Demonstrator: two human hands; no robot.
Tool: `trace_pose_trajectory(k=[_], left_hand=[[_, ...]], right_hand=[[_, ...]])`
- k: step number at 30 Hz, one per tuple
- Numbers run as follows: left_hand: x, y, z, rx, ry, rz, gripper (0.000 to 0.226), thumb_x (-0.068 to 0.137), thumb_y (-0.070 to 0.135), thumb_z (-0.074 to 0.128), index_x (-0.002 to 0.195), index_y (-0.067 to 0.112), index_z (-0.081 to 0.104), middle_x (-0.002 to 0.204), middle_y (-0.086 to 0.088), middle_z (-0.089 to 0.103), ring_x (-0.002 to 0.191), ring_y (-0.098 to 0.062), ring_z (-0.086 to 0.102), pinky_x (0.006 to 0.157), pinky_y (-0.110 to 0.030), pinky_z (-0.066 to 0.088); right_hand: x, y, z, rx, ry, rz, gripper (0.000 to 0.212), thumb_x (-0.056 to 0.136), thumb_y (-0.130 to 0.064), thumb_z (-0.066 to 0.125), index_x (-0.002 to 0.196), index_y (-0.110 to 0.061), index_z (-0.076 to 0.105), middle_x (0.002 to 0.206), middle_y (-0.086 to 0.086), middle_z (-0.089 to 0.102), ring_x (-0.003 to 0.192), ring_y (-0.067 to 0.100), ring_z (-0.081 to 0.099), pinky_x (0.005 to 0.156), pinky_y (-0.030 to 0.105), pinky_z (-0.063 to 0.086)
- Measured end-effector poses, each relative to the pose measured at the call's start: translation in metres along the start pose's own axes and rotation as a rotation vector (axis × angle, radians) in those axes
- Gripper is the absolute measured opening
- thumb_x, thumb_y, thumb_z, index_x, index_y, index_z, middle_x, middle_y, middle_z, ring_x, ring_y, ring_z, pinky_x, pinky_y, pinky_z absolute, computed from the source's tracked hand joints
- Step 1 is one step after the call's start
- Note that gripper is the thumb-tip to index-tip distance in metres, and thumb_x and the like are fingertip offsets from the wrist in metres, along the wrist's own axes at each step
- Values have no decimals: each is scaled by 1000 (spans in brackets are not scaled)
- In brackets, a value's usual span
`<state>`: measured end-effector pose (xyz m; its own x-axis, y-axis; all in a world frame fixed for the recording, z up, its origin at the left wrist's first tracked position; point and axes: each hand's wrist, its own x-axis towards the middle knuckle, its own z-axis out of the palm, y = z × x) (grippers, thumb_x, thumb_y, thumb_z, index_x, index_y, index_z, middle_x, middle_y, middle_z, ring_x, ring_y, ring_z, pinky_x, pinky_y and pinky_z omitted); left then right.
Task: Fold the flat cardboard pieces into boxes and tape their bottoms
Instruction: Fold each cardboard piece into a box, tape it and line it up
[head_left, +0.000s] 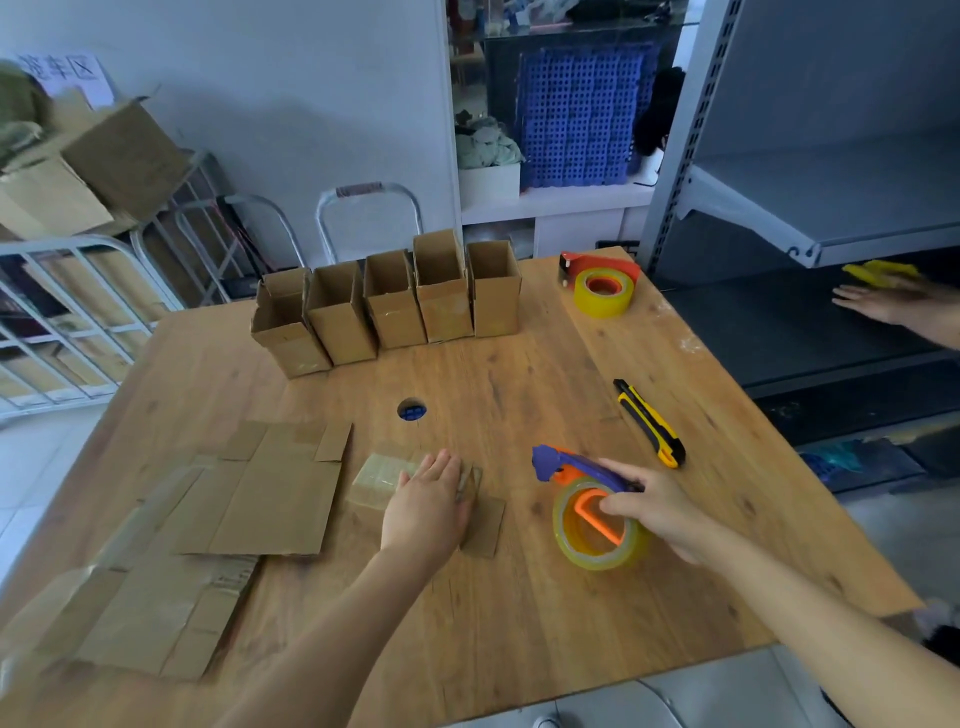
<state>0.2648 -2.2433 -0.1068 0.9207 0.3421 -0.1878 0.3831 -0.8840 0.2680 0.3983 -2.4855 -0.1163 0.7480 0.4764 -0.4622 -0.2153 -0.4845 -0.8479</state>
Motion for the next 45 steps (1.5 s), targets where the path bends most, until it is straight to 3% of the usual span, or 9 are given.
trace_pose_trajectory(k=[9, 14, 18, 23, 31, 36, 39, 41, 45], left_hand=[[2, 8, 0, 67, 12, -36, 59, 99, 23, 45, 152, 18, 20, 161, -1, 15, 148, -19, 11, 121, -41, 14], [3, 22, 15, 294, 78, -63, 47, 90, 15, 56, 134, 16, 40, 137, -2, 42, 130, -23, 36, 112, -45, 31], [7, 24, 22, 306, 127, -72, 38, 89, 16, 58, 124, 17, 44, 129, -2, 47, 125, -24, 39, 107, -44, 35], [7, 22, 26, 316, 156, -49, 38, 91, 18, 55, 127, 19, 42, 133, -1, 44, 129, -24, 36, 108, -43, 33], [6, 19, 28, 350, 163, -32, 50, 92, 22, 57, 137, 17, 35, 143, -2, 37, 139, -26, 26, 115, -45, 27], [5, 19, 33, 330, 182, -74, 46, 91, 19, 56, 134, 17, 40, 142, -3, 40, 137, -29, 31, 111, -46, 29], [5, 12, 35, 238, 191, -48, 52, 67, 17, 80, 113, 14, 58, 121, -6, 58, 112, -30, 55, 95, -45, 47], [4, 5, 32, 167, 181, -13, 61, 58, 26, 84, 113, 16, 60, 121, -4, 61, 108, -28, 58, 94, -41, 48], [-3, -12, 17, -82, 209, 57, 50, 94, 31, 51, 143, 20, 44, 149, 6, 40, 135, -17, 36, 110, -30, 33]], right_hand=[[3, 10, 4, -33, 6, 19, 61, 83, -13, 70, 139, -26, 51, 111, -8, 67, 99, 9, 66, 84, 26, 54], [11, 11, 5, -53, 44, 60, 59, 83, -19, 70, 133, -36, 43, 113, -5, 62, 97, 10, 62, 72, 24, 49], [19, 25, -8, 21, 83, 220, 39, 81, -15, 69, 115, -12, 49, 93, 10, 66, 80, 22, 62, 72, 35, 48], [20, 30, -12, 7, 122, 200, 28, 79, -7, 66, 106, -14, 59, 94, 13, 69, 80, 24, 65, 69, 35, 50], [15, 38, -8, -453, 213, 13, 13, 86, -21, 65, 80, -10, 69, 75, 4, 70, 73, 23, 66, 61, 33, 50], [5, 22, 3, -907, 375, -77, 55, 90, -42, 62, 136, -12, 52, 135, 7, 52, 124, 25, 48, 100, 35, 46], [-8, -11, 31, -620, 391, -335, 41, 95, -24, 59, 133, -11, 55, 130, 3, 52, 118, 18, 52, 93, 21, 40], [-12, -31, 59, -410, 227, -304, 33, 96, -17, 56, 128, -13, 59, 121, 0, 59, 109, 12, 57, 87, 16, 39], [-1, -52, 120, -104, -82, -105, 28, 95, -16, 55, 121, -12, 64, 105, -3, 67, 96, 10, 65, 91, 29, 53]])
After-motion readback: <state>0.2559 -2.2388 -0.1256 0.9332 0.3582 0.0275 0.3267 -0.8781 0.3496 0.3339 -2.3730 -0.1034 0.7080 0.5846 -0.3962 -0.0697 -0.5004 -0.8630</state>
